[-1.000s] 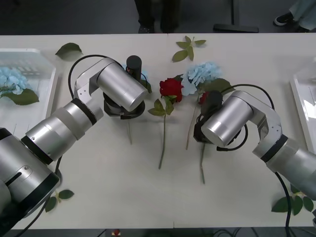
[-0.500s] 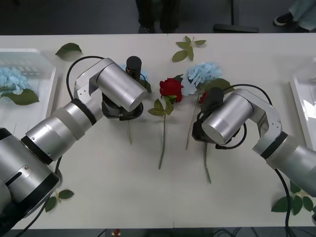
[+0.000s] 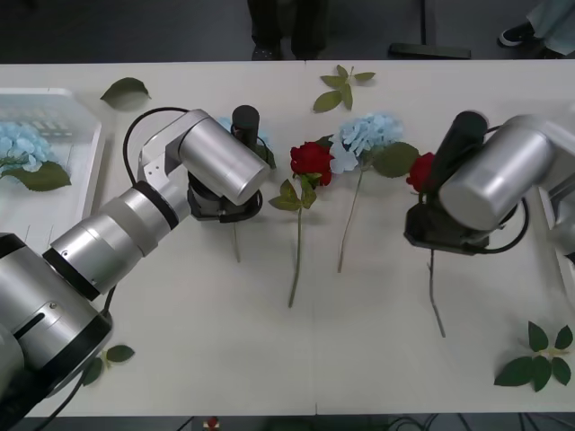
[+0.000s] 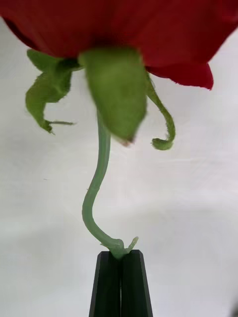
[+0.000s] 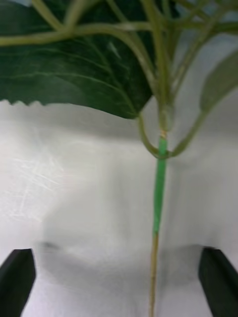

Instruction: Place the red flowers into the right box and the blue flowers into the left box. If a person shows an open palm, hand one flower to the person first, then continue sorting.

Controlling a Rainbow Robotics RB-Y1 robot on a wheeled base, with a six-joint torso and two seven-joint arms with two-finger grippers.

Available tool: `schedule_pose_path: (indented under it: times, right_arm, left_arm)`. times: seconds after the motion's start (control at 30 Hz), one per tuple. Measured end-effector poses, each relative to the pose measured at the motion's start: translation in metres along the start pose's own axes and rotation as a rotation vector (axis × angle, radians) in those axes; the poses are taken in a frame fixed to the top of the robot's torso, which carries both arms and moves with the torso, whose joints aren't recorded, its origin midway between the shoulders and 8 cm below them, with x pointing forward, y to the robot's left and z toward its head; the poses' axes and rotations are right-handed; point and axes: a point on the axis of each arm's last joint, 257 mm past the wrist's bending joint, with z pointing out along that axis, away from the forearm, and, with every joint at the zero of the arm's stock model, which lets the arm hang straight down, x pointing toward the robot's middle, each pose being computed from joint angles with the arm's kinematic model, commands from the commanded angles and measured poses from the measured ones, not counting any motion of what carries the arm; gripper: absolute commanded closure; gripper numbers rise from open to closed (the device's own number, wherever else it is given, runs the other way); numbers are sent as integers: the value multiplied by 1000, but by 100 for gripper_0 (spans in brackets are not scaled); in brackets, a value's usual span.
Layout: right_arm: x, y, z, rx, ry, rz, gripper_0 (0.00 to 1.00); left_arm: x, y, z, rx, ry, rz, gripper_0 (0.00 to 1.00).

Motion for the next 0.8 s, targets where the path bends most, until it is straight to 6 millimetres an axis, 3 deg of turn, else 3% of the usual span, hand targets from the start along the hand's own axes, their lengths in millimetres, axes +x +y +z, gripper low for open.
schedule_pose_path:
  times: [0.1, 0.27, 0.47, 0.6, 0.8]
  right_arm:
    - [-16, -22, -35, -1, -9, 26, 100]
    - [-33, -57, -88, 24, -30, 54, 100]
    - [-42, -97, -143, 44, -40, 82, 100]
    - [-56, -129, -171, 87, -73, -24, 100]
    - [-84, -174, -178, 139, -111, 53, 100]
  left_arm:
    - [3, -4, 0, 5, 5, 3, 78]
    - [4, -5, 0, 5, 7, 4, 100]
    - [6, -3, 0, -3, 15, 3, 100]
    - [6, -3, 0, -4, 15, 3, 100]
    - [8, 0, 0, -14, 25, 1, 100]
